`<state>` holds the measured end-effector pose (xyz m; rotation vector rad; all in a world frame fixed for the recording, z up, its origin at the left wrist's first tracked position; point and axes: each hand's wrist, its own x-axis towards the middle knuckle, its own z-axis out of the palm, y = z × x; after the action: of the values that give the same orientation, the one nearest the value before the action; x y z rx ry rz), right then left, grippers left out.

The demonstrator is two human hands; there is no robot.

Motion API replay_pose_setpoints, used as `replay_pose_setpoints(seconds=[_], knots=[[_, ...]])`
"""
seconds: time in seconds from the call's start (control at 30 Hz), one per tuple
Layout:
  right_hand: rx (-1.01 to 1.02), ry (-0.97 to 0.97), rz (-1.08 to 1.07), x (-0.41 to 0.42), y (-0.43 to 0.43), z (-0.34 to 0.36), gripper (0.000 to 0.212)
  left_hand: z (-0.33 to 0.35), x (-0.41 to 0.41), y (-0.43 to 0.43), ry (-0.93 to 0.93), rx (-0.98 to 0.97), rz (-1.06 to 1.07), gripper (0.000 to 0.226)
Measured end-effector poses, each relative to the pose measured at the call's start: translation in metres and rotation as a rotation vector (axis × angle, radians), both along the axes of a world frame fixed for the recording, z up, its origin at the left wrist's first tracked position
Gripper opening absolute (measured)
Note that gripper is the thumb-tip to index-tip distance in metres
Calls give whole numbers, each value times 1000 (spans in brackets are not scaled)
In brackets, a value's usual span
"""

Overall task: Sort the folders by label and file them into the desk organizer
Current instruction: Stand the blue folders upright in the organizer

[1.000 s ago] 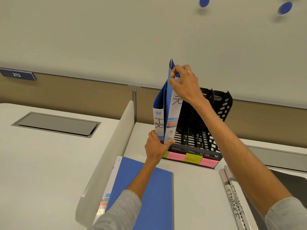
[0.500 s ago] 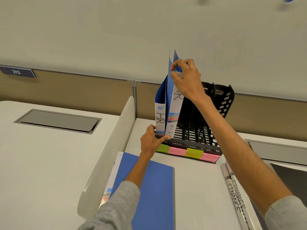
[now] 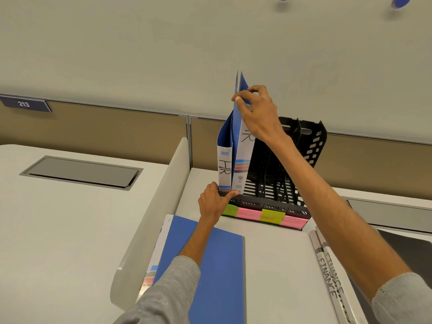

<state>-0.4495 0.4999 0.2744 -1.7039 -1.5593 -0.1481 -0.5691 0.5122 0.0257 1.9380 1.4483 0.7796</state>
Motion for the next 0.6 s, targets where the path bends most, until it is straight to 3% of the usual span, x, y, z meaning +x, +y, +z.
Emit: replay_pose_setpoints(seconds=[0.2, 0.37, 0.6], knots=[[-1, 11, 22, -4, 3, -1, 29, -6, -1, -5, 27, 41, -11, 66], [-7, 8, 32, -7, 7, -2, 28, -7, 20, -19, 52, -33, 59, 95], [0, 36, 8, 5, 6, -2, 27, -7, 28, -12, 98, -8, 107, 90]])
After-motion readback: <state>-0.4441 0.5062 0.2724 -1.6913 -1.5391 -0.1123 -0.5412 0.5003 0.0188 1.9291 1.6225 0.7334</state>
